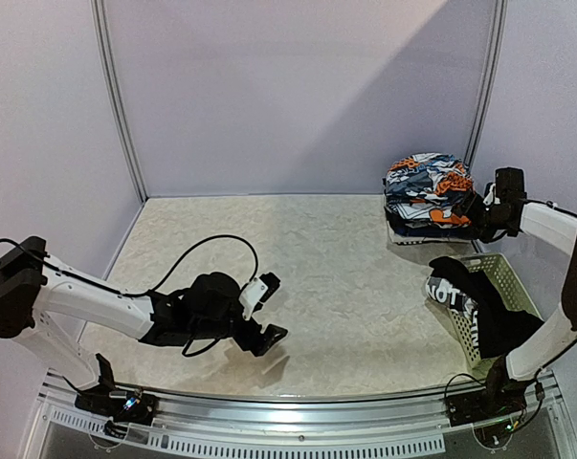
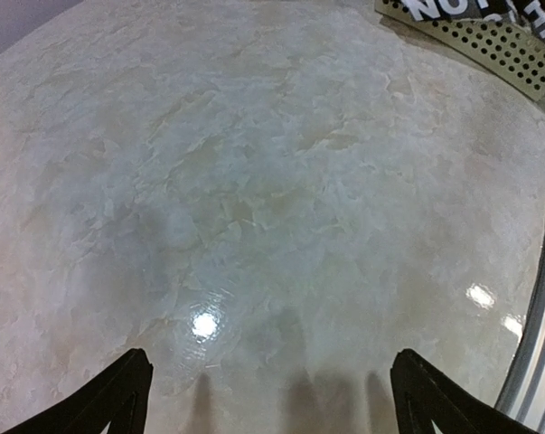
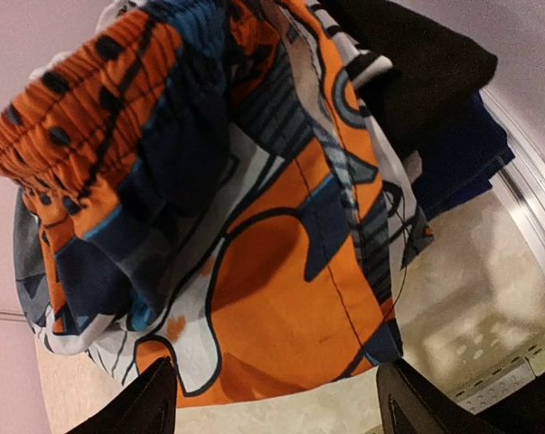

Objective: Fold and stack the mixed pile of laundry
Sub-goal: Adjust the square-folded shorts at the corner of the board.

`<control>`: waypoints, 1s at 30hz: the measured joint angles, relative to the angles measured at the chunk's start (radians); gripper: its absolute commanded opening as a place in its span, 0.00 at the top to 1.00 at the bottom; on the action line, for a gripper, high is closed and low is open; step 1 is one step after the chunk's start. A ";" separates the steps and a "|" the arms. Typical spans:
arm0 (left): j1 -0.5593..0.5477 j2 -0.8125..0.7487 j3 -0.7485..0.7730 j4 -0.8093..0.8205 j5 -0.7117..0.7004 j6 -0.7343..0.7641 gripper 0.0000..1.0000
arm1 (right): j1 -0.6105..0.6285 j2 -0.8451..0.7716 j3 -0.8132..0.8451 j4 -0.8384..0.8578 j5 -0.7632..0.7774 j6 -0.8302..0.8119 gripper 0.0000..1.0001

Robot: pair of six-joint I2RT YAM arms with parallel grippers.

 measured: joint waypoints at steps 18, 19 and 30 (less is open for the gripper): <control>0.000 0.000 0.000 -0.012 0.010 0.000 0.07 | -0.065 0.093 0.015 0.106 -0.100 0.016 1.00; 0.000 0.000 0.000 -0.012 0.011 0.000 0.07 | -0.066 0.095 0.025 0.105 -0.099 0.015 1.00; 0.000 -0.001 0.000 -0.020 0.010 0.000 0.07 | -0.092 0.131 0.149 0.037 -0.025 -0.008 1.00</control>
